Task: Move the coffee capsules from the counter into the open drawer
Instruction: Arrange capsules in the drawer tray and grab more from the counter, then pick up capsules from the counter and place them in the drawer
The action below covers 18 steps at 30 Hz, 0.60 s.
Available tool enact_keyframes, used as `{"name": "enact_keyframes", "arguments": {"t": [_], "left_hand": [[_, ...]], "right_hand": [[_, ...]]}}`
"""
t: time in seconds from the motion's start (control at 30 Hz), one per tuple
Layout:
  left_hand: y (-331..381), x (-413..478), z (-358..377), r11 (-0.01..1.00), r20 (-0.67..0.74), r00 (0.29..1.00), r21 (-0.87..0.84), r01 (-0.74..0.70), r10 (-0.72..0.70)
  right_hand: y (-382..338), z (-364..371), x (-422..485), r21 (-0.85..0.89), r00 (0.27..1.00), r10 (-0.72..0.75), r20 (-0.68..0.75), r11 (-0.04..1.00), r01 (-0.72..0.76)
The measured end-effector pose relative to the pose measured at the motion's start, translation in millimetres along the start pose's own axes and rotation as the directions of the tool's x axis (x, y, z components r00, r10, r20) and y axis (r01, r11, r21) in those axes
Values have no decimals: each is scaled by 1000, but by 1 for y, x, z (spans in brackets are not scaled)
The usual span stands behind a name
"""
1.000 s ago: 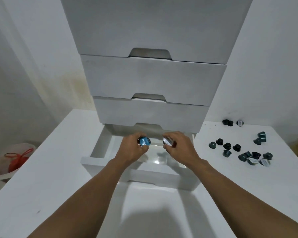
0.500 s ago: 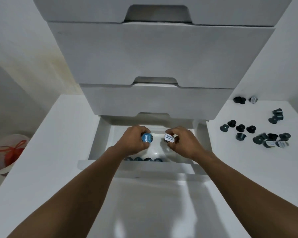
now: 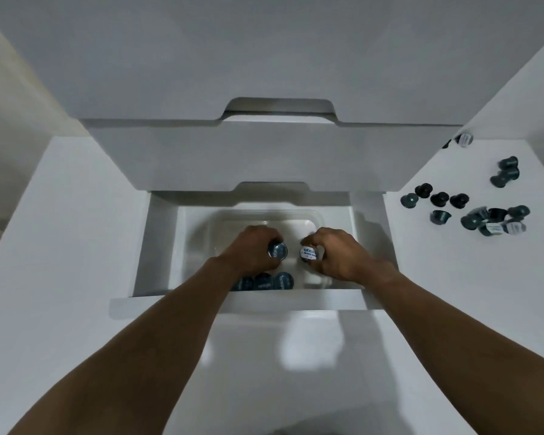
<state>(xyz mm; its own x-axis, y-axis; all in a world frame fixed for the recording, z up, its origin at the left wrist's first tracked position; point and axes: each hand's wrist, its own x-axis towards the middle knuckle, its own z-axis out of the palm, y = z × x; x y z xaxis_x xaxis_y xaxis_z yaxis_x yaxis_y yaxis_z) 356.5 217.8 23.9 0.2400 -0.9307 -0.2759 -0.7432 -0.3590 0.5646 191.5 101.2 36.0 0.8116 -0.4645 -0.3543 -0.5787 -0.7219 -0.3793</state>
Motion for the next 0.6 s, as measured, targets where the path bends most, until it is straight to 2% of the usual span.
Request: {"name": "enact_keyframes", "arguments": {"t": [0.33, 0.6], "left_hand": [[2, 26, 23, 1000, 81, 997, 4, 18, -18], [1, 33, 25, 999, 118, 993, -45, 21, -16]], "right_hand": [[21, 8, 13, -15, 999, -20, 49, 1000, 21], [32, 8, 17, 54, 998, -25, 61, 998, 21]]}}
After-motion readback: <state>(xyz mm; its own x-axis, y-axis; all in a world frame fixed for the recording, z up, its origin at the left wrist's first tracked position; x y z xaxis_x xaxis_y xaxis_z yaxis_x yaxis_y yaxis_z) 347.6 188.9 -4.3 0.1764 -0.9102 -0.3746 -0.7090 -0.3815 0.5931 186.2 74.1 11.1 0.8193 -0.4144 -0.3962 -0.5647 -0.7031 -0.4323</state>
